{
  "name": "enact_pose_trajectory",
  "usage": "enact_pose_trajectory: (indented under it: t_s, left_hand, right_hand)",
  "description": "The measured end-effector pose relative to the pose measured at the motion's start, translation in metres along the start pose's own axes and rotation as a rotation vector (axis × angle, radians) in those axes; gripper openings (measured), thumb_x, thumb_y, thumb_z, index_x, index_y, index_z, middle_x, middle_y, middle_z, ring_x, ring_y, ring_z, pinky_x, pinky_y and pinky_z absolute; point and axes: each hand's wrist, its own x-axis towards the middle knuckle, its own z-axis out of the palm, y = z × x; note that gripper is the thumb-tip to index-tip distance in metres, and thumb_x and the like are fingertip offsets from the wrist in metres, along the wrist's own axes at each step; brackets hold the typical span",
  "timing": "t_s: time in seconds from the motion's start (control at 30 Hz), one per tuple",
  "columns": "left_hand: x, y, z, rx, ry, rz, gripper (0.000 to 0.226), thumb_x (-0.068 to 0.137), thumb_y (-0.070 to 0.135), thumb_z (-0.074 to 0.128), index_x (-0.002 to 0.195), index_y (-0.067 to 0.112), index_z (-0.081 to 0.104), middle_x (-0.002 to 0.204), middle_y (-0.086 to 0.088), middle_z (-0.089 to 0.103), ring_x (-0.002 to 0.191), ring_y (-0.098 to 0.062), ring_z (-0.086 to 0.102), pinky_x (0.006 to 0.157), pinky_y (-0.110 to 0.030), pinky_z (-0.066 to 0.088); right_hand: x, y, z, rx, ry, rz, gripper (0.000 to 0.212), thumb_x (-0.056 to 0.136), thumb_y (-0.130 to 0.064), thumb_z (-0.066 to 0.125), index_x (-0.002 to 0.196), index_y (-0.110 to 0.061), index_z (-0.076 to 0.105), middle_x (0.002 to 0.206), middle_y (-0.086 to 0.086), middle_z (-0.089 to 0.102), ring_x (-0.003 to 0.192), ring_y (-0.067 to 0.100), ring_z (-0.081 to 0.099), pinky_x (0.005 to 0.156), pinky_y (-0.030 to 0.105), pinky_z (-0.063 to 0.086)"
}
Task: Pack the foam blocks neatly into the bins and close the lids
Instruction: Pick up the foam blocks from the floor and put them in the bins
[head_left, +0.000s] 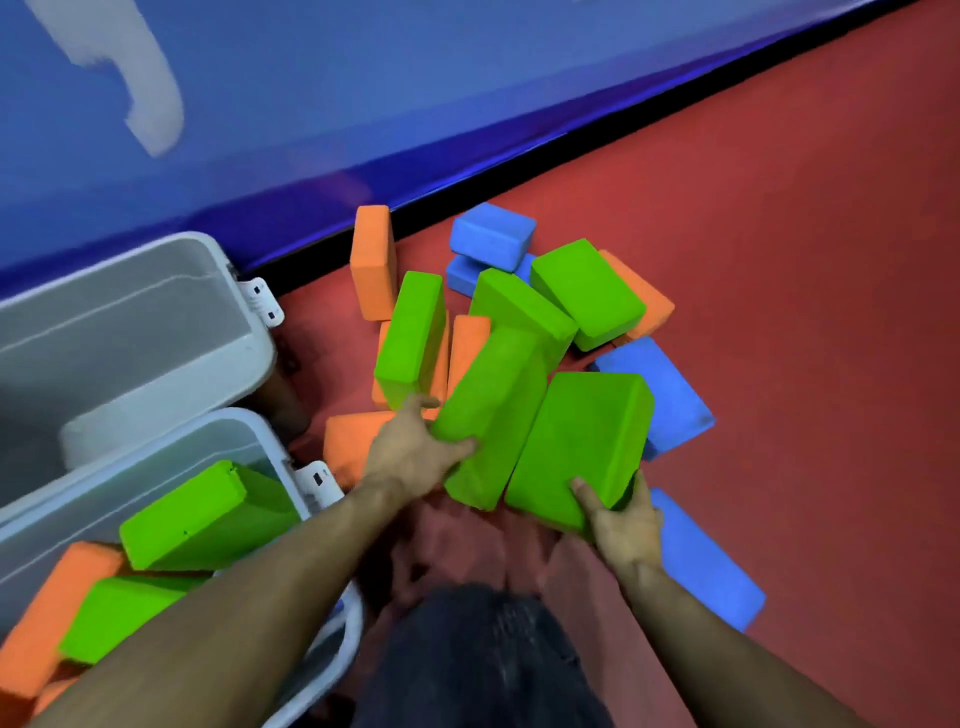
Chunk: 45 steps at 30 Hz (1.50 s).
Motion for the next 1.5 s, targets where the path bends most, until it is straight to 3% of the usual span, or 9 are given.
enact_pose_trajectory:
  t_s: [0.13, 0.3, 0.43, 0.63, 0.7, 0.8, 1.27, 1.4, 1.5]
  left_hand:
    - [-0.050, 0.003, -0.066, -0.121, 0.182, -0.013, 0.075, 0.066, 0.050, 0.088, 0.128, 0.025, 0.054, 0.102, 0.006, 0.066, 0.099, -0.020, 0.066, 0.092, -0.036, 0.052]
    - [-0.115, -0.035, -0.155, -0.212, 0.382, -0.035, 0.078, 0.064, 0.046, 0.090, 0.128, 0.019, 0.054, 0.104, -0.003, 0.073, 0.090, -0.021, 0.069, 0.084, -0.034, 0.052]
    - [-0.177, -0.086, -0.218, -0.232, 0.556, -0.095, 0.081, 0.065, 0.049, 0.089, 0.131, 0.017, 0.054, 0.098, -0.006, 0.073, 0.082, -0.020, 0.069, 0.074, -0.033, 0.051]
    - [-0.248, -0.182, -0.271, -0.355, 0.772, -0.220, 0.076, 0.074, 0.037, 0.090, 0.135, 0.009, 0.055, 0.113, -0.012, 0.069, 0.101, -0.024, 0.067, 0.081, -0.034, 0.049]
    - [-0.261, -0.204, -0.273, -0.406, 0.808, -0.269, 0.071, 0.075, 0.033, 0.090, 0.132, 0.010, 0.055, 0.105, -0.010, 0.069, 0.091, -0.022, 0.067, 0.072, -0.030, 0.047]
    - [-0.278, -0.234, -0.277, -0.463, 0.875, -0.340, 0.068, 0.074, 0.035, 0.090, 0.129, 0.013, 0.056, 0.105, -0.008, 0.069, 0.093, -0.024, 0.066, 0.080, -0.034, 0.049]
    - [-0.261, -0.253, -0.276, -0.569, 0.880, -0.366, 0.067, 0.076, 0.034, 0.087, 0.131, 0.018, 0.053, 0.104, -0.003, 0.064, 0.095, -0.023, 0.061, 0.087, -0.035, 0.049]
    - [-0.255, -0.256, -0.275, -0.566, 0.879, -0.403, 0.075, 0.076, 0.037, 0.087, 0.139, 0.016, 0.052, 0.111, 0.000, 0.061, 0.116, -0.025, 0.061, 0.090, -0.033, 0.044]
    - [-0.248, -0.262, -0.273, -0.580, 0.881, -0.415, 0.076, 0.075, 0.037, 0.088, 0.139, 0.016, 0.052, 0.110, -0.001, 0.063, 0.110, -0.023, 0.062, 0.093, -0.035, 0.046]
  right_hand:
    - [-0.022, -0.050, -0.004, 0.115, -0.064, -0.184, 0.084, 0.068, -0.065, 0.076, 0.141, -0.032, 0.050, 0.124, -0.009, 0.069, 0.116, 0.019, 0.065, 0.101, 0.043, 0.051]
    - [-0.091, -0.127, 0.010, 0.094, -0.174, -0.387, 0.083, 0.078, -0.042, 0.083, 0.146, -0.012, 0.046, 0.136, 0.004, 0.062, 0.123, 0.021, 0.060, 0.106, 0.036, 0.046]
    - [-0.150, -0.179, 0.041, -0.020, -0.271, -0.534, 0.079, 0.082, -0.035, 0.082, 0.146, -0.012, 0.045, 0.125, -0.004, 0.060, 0.117, 0.015, 0.059, 0.096, 0.023, 0.042]
    - [-0.223, -0.224, 0.109, -0.492, -0.401, -0.736, 0.093, 0.070, -0.071, 0.070, 0.146, -0.026, 0.041, 0.132, 0.011, 0.063, 0.122, 0.032, 0.060, 0.102, 0.042, 0.048]
    - [-0.240, -0.230, 0.122, -0.703, -0.384, -0.781, 0.086, 0.072, -0.074, 0.066, 0.141, -0.028, 0.044, 0.129, 0.012, 0.064, 0.120, 0.035, 0.059, 0.099, 0.041, 0.048]
    - [-0.260, -0.231, 0.142, -0.892, -0.291, -0.868, 0.068, 0.078, -0.070, 0.065, 0.128, -0.027, 0.049, 0.121, 0.011, 0.064, 0.118, 0.036, 0.054, 0.094, 0.040, 0.043]
    - [-0.258, -0.219, 0.231, -1.251, -0.347, -1.093, 0.069, 0.080, -0.078, 0.056, 0.117, -0.022, 0.071, 0.126, 0.008, 0.058, 0.118, 0.032, 0.050, 0.102, 0.041, 0.041]
    - [-0.260, -0.204, 0.270, -1.329, -0.404, -1.105, 0.076, 0.084, -0.081, 0.047, 0.113, -0.015, 0.071, 0.135, 0.010, 0.058, 0.125, 0.032, 0.047, 0.105, 0.041, 0.038]
    - [-0.256, -0.187, 0.291, -1.301, -0.422, -1.053, 0.078, 0.087, -0.083, 0.032, 0.114, -0.021, 0.071, 0.143, 0.009, 0.051, 0.127, 0.033, 0.043, 0.106, 0.044, 0.034]
